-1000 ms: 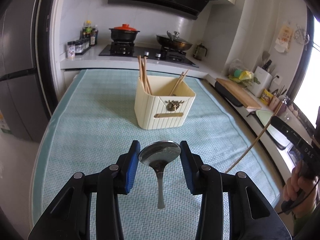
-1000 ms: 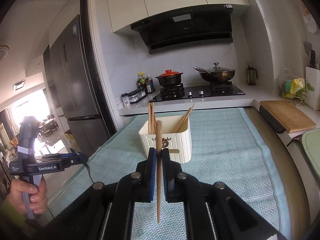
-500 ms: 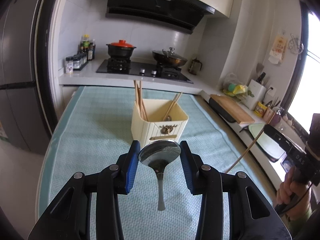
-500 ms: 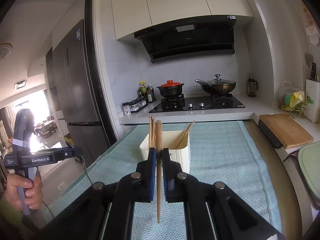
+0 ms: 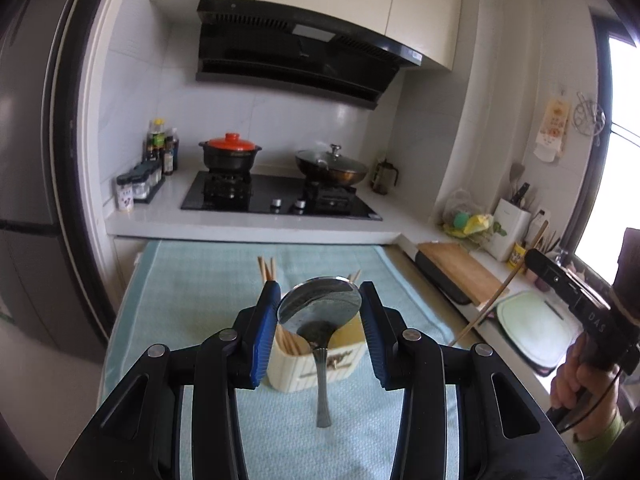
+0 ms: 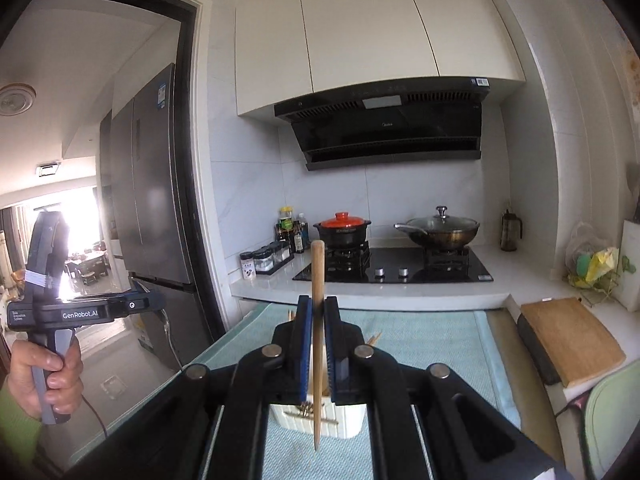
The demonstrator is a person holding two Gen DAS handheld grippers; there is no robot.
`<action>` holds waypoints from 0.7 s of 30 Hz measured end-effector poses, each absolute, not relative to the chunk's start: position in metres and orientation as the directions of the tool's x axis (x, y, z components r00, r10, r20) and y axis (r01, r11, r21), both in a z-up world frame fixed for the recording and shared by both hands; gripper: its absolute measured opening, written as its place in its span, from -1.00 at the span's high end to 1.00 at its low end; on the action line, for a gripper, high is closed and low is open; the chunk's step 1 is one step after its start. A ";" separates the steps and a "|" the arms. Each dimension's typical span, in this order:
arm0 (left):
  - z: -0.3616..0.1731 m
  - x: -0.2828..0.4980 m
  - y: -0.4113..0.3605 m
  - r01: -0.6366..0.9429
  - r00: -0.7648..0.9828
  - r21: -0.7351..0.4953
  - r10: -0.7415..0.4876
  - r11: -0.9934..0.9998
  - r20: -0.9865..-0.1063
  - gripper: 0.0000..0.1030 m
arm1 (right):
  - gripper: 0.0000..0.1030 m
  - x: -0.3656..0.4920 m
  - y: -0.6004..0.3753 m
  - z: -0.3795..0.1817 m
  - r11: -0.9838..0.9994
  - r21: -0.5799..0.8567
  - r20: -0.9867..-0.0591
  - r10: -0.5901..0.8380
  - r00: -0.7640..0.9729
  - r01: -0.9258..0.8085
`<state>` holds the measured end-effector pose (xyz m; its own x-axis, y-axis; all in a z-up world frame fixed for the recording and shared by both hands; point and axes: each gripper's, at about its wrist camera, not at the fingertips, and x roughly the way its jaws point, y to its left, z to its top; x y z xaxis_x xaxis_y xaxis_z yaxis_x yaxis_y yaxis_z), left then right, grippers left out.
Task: Organize utensils
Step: 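Lift the spoon and chopstick with both tools and carry them over the holder, then open both tools to drop the spoon and chopstick into the holder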
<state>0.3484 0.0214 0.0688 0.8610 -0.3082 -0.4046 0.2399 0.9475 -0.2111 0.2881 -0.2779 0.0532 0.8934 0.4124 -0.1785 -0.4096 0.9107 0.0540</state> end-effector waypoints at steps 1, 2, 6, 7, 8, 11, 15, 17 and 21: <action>0.075 0.357 0.020 0.236 0.869 -0.206 -0.301 0.950 -0.392 0.21 | 0.88 0.296 -0.275 0.059 0.911 0.048 -0.168 0.411 0.896 -0.409; 0.082 0.366 0.019 0.230 0.877 -0.202 -0.293 0.952 -0.381 0.21 | 0.88 0.307 -0.272 0.065 0.913 0.041 -0.159 0.408 0.899 -0.407; 0.093 0.406 0.011 0.213 0.892 -0.200 -0.274 0.956 -0.359 0.21 | 0.88 0.349 -0.255 0.076 0.916 0.007 -0.137 0.399 0.907 -0.402; 0.091 0.416 0.009 0.209 0.892 -0.202 -0.271 0.957 -0.362 0.21 | 0.88 0.360 -0.250 0.074 0.914 0.001 -0.143 0.402 0.904 -0.406; 0.088 0.427 0.006 0.206 0.890 -0.202 -0.269 0.958 -0.368 0.21 | 0.88 0.372 -0.245 0.072 0.911 -0.004 -0.155 0.406 0.901 -0.412; 0.069 0.457 -0.002 0.190 0.874 -0.205 -0.261 0.960 -0.411 0.21 | 0.88 0.407 -0.232 0.053 0.903 0.015 -0.228 0.421 0.878 -0.429; 0.032 0.494 -0.014 0.166 0.838 -0.193 -0.241 0.967 -0.489 0.21 | 0.88 0.445 -0.222 0.019 0.902 0.043 -0.326 0.418 0.848 -0.429; 0.015 0.509 -0.020 0.154 0.820 -0.184 -0.230 0.971 -0.524 0.22 | 0.88 0.460 -0.220 0.001 0.901 0.060 -0.383 0.417 0.824 -0.429; -0.017 0.533 -0.031 0.143 0.788 -0.171 -0.217 0.975 -0.577 0.22 | 0.88 0.488 -0.219 -0.033 0.908 0.095 -0.488 0.399 0.776 -0.407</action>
